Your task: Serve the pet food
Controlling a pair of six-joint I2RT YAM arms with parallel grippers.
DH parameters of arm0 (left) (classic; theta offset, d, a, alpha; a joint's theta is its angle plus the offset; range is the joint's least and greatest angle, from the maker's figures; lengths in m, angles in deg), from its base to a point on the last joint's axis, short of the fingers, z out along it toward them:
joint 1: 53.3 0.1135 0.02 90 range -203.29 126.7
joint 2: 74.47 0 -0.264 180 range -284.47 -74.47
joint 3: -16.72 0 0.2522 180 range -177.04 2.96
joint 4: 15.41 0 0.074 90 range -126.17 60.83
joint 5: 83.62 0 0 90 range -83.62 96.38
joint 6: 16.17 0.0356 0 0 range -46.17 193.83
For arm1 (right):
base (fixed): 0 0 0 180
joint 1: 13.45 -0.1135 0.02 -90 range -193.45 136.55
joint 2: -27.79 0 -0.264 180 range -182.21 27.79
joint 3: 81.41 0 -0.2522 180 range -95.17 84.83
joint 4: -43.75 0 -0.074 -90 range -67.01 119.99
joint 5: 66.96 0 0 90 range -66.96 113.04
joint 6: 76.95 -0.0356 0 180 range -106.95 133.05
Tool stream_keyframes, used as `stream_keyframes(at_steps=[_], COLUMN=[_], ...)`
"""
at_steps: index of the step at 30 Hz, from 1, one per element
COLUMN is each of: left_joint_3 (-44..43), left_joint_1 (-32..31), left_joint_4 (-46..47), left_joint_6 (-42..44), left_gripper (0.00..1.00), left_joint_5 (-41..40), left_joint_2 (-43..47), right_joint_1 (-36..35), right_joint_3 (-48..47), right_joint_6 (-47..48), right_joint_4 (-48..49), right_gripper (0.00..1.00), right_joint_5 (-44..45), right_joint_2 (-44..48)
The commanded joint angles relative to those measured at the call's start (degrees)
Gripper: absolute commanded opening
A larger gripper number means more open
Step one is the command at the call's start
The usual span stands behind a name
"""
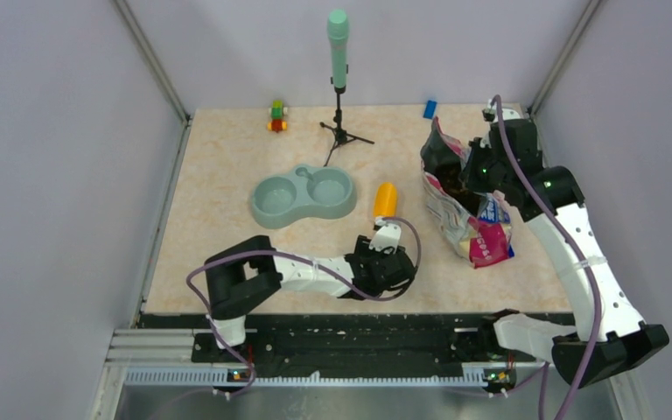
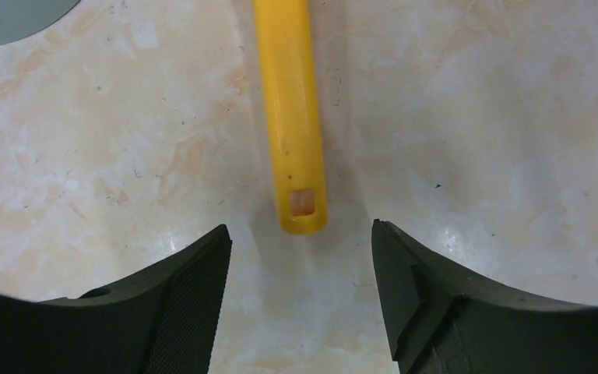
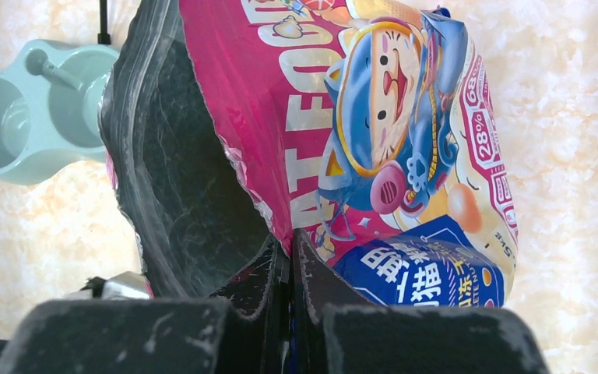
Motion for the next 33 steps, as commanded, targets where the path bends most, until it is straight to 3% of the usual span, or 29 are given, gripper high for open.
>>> stream_keyframes(at_steps=[1,7,17,24,33], left_joint_3=[-2.22,-4.45,-4.43,-3.93,-4.62], left_joint_1=[-0.29,0.25,1.81,1.85,2.53], left_joint_4=[6.04,7.45,7.87,7.48,5.83], left_joint_6=[2.26,2.31,-0.19,-0.06,-2.05], left_gripper=[0.70,0.68,0.53,0.51,0.32], left_joint_5=[-4.05,-5.63,-7.91,-8.87,-8.69], left_joint_2=[-3.66,-8.26,-11.20,-11.16,-13.14], right_joint_1=[-0.55,-0.60,-0.57,-0.60,-0.55], right_joint_3=[0.47,2.71,3.32,3.54,3.14], right_joint_6=[-0.37,-0.58,-0.02,-0.05,0.20], right_joint_4=[0.47,0.69,-0.11,0.47,0.48], right_gripper=[0.00,0.00,0.00,0.00,0.00], right_joint_5=[-3.41,-4.94,-4.77,-5.49,-5.17], right_joint_2=[2.75,4.16,4.55,4.04,3.12])
